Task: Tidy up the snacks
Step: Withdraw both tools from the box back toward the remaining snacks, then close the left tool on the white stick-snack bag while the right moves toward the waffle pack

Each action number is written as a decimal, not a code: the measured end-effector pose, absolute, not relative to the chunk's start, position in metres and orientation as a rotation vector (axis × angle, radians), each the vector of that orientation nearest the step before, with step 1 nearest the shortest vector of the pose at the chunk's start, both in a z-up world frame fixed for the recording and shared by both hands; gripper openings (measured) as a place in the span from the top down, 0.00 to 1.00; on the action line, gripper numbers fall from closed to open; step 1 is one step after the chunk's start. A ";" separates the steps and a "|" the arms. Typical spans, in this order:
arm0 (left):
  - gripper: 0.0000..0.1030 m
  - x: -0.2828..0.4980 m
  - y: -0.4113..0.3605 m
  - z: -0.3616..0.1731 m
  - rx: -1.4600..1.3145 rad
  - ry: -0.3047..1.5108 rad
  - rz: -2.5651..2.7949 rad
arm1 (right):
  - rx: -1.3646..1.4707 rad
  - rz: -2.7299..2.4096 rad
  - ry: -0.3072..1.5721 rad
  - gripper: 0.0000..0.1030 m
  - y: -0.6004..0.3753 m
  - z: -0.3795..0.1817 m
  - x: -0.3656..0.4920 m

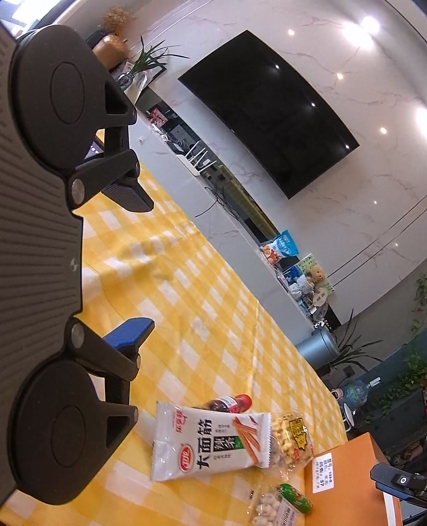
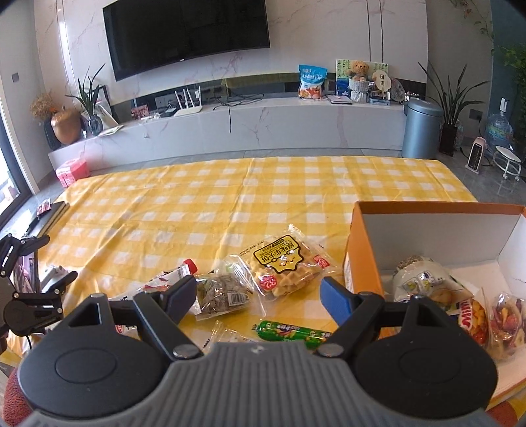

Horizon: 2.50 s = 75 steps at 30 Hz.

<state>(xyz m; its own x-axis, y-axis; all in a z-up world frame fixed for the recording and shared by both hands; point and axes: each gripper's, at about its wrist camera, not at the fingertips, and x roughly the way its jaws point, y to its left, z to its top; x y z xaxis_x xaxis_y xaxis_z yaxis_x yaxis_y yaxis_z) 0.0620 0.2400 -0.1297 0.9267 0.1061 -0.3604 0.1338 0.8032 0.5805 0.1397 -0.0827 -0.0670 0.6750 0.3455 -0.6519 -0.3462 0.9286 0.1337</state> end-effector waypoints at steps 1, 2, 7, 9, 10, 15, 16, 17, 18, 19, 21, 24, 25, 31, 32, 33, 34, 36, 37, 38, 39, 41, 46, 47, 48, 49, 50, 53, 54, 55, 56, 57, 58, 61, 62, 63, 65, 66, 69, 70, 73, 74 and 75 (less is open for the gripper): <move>0.23 0.063 0.243 -0.131 0.637 0.395 -0.011 | -0.006 0.388 0.738 0.22 -0.080 -0.068 0.142; 0.27 0.063 0.245 -0.130 0.633 0.391 -0.008 | -0.010 0.385 0.742 0.22 -0.077 -0.070 0.144; 0.27 0.065 0.245 -0.111 0.629 0.346 -0.024 | -0.025 0.381 0.755 0.22 -0.070 -0.075 0.154; 0.21 0.066 0.241 -0.101 0.632 0.336 -0.042 | -0.045 0.378 0.760 0.22 -0.067 -0.078 0.158; 0.20 0.067 0.238 -0.097 0.636 0.332 -0.054 | -0.051 0.374 0.760 0.22 -0.065 -0.080 0.160; 0.16 0.076 0.224 -0.083 0.567 0.396 -0.143 | -0.081 0.370 0.777 0.22 -0.059 -0.089 0.170; 0.16 0.078 0.221 -0.081 0.548 0.415 -0.165 | -0.088 0.372 0.781 0.22 -0.058 -0.090 0.172; 0.15 0.079 0.217 -0.080 0.532 0.425 -0.184 | -0.094 0.372 0.784 0.22 -0.057 -0.092 0.174; 0.14 0.080 0.213 -0.080 0.524 0.435 -0.206 | -0.098 0.372 0.786 0.22 -0.056 -0.093 0.175; 0.13 0.080 0.209 -0.079 0.517 0.445 -0.234 | -0.101 0.373 0.790 0.22 -0.055 -0.095 0.177; 0.08 0.083 0.203 -0.080 0.493 0.476 -0.306 | -0.107 0.376 0.796 0.22 -0.054 -0.098 0.179; 0.01 0.086 0.193 -0.085 0.486 0.500 -0.380 | -0.118 0.378 0.808 0.22 -0.053 -0.102 0.184; 0.00 0.086 0.189 -0.088 0.491 0.502 -0.394 | -0.121 0.381 0.810 0.22 -0.052 -0.104 0.185; 0.00 0.097 0.170 -0.102 0.485 0.607 -0.484 | -0.171 0.381 0.827 0.22 -0.048 -0.113 0.195; 0.00 0.098 0.166 -0.105 0.490 0.623 -0.491 | -0.174 0.383 0.831 0.22 -0.047 -0.115 0.197; 0.00 0.100 0.164 -0.106 0.490 0.635 -0.495 | -0.179 0.383 0.834 0.22 -0.046 -0.116 0.199; 0.00 0.102 0.162 -0.108 0.485 0.650 -0.496 | -0.186 0.385 0.837 0.22 -0.046 -0.118 0.200; 0.00 0.106 0.160 -0.111 0.465 0.677 -0.498 | -0.198 0.392 0.837 0.22 -0.044 -0.120 0.203; 0.00 0.108 0.159 -0.113 0.458 0.689 -0.500 | -0.202 0.393 0.839 0.22 -0.044 -0.121 0.204; 0.00 0.111 0.158 -0.115 0.456 0.700 -0.498 | -0.205 0.394 0.842 0.22 -0.043 -0.122 0.205; 0.01 0.112 0.157 -0.116 0.457 0.708 -0.496 | -0.206 0.396 0.846 0.22 -0.043 -0.123 0.207; 0.08 0.116 0.152 -0.120 0.464 0.729 -0.499 | -0.205 0.392 0.859 0.22 -0.042 -0.126 0.208; 0.18 0.124 0.144 -0.130 0.487 0.785 -0.492 | -0.172 0.367 0.890 0.22 -0.042 -0.133 0.209; 0.20 0.125 0.141 -0.133 0.498 0.795 -0.483 | -0.163 0.362 0.894 0.22 -0.042 -0.135 0.209; 0.22 0.125 0.139 -0.135 0.513 0.797 -0.469 | -0.156 0.359 0.898 0.22 -0.042 -0.136 0.210; 0.24 0.125 0.138 -0.137 0.529 0.796 -0.459 | -0.149 0.356 0.902 0.22 -0.043 -0.137 0.211; 0.26 0.124 0.136 -0.138 0.539 0.794 -0.452 | -0.145 0.356 0.906 0.22 -0.042 -0.138 0.211; 0.38 0.123 0.133 -0.137 0.564 0.791 -0.431 | -0.143 0.354 0.910 0.22 -0.042 -0.140 0.212; 0.40 0.122 0.132 -0.137 0.575 0.790 -0.427 | -0.141 0.356 0.909 0.22 -0.043 -0.140 0.213; 0.41 0.121 0.132 -0.136 0.572 0.789 -0.429 | -0.139 0.354 0.908 0.22 -0.043 -0.140 0.213; 0.42 0.120 0.133 -0.135 0.562 0.787 -0.432 | -0.137 0.351 0.907 0.22 -0.043 -0.140 0.213; 0.43 0.119 0.133 -0.133 0.554 0.786 -0.433 | -0.132 0.348 0.905 0.22 -0.042 -0.141 0.213; 0.43 0.118 0.134 -0.131 0.551 0.781 -0.430 | -0.124 0.344 0.903 0.22 -0.042 -0.141 0.213; 0.43 0.116 0.135 -0.122 0.523 0.767 -0.423 | -0.085 0.319 0.898 0.22 -0.045 -0.140 0.216; 0.43 0.117 0.136 -0.119 0.507 0.763 -0.419 | -0.072 0.308 0.895 0.22 -0.045 -0.139 0.217; 0.44 0.117 0.138 -0.116 0.494 0.760 -0.414 | -0.060 0.298 0.895 0.22 -0.045 -0.139 0.218; 0.43 0.120 0.138 -0.109 0.475 0.752 -0.396 | -0.050 0.275 0.900 0.22 -0.043 -0.139 0.222; 0.44 0.122 0.139 -0.107 0.466 0.750 -0.387 | -0.048 0.262 0.904 0.22 -0.041 -0.141 0.224; 0.44 0.127 0.142 -0.100 0.432 0.751 -0.370 | -0.033 0.218 0.921 0.22 -0.037 -0.145 0.230; 0.44 0.128 0.143 -0.099 0.427 0.750 -0.368 | -0.028 0.205 0.928 0.22 -0.036 -0.146 0.232; 0.44 0.131 0.143 -0.097 0.430 0.738 -0.360 | 0.004 0.180 0.950 0.20 -0.034 -0.151 0.239; 0.44 0.132 0.143 -0.097 0.429 0.738 -0.358 | 0.013 0.179 0.955 0.19 -0.033 -0.152 0.241; 0.44 0.133 0.143 -0.098 0.427 0.738 -0.356 | 0.018 0.178 0.957 0.18 -0.031 -0.153 0.243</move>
